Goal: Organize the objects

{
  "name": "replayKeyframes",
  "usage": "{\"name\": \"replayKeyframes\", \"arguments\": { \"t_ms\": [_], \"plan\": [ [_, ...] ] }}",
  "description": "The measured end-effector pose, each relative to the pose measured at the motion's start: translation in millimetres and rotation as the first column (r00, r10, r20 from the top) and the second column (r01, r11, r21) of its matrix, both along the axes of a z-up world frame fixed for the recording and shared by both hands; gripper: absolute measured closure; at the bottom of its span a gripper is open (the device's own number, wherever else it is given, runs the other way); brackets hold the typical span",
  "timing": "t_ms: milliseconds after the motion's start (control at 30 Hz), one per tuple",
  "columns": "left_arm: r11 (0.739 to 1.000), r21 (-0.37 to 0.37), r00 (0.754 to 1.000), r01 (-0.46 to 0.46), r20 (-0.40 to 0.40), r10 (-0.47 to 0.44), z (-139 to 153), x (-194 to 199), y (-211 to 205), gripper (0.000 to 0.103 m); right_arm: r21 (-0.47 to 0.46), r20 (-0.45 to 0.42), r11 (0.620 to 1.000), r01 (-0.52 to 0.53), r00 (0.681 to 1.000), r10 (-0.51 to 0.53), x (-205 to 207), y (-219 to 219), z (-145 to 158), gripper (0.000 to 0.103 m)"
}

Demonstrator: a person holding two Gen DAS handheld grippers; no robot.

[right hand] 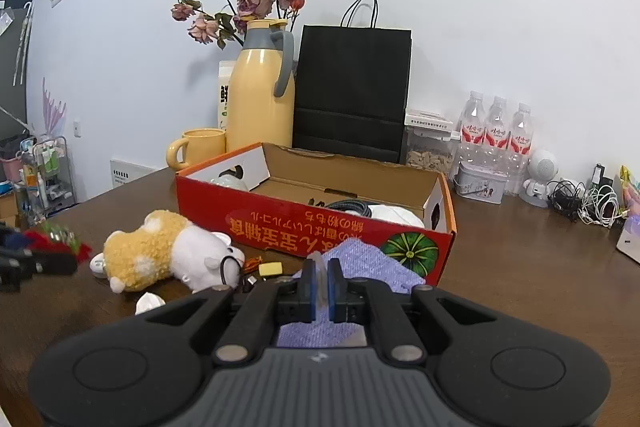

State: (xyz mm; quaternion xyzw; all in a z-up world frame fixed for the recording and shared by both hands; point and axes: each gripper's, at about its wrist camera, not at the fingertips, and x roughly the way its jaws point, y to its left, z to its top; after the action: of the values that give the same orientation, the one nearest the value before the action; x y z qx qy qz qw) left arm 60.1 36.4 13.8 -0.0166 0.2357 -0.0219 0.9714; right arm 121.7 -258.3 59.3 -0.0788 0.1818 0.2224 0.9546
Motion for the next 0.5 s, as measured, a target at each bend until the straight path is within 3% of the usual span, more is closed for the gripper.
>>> {"name": "replayKeyframes", "arguments": {
  "t_ms": [267,500],
  "plan": [
    [1.000,0.011,0.993,0.011,0.114,-0.012,38.4,27.2,-10.1,0.066,0.020,0.048,1.000,-0.006,0.999,0.005,16.9,10.2,16.9,0.098],
    [1.000,-0.019,0.986,0.012,0.164,-0.009,62.8,76.5,-23.4,0.066,0.054,0.085,0.999,-0.006,0.996,0.002,51.7,26.2,34.9,0.098]
  ]
}}
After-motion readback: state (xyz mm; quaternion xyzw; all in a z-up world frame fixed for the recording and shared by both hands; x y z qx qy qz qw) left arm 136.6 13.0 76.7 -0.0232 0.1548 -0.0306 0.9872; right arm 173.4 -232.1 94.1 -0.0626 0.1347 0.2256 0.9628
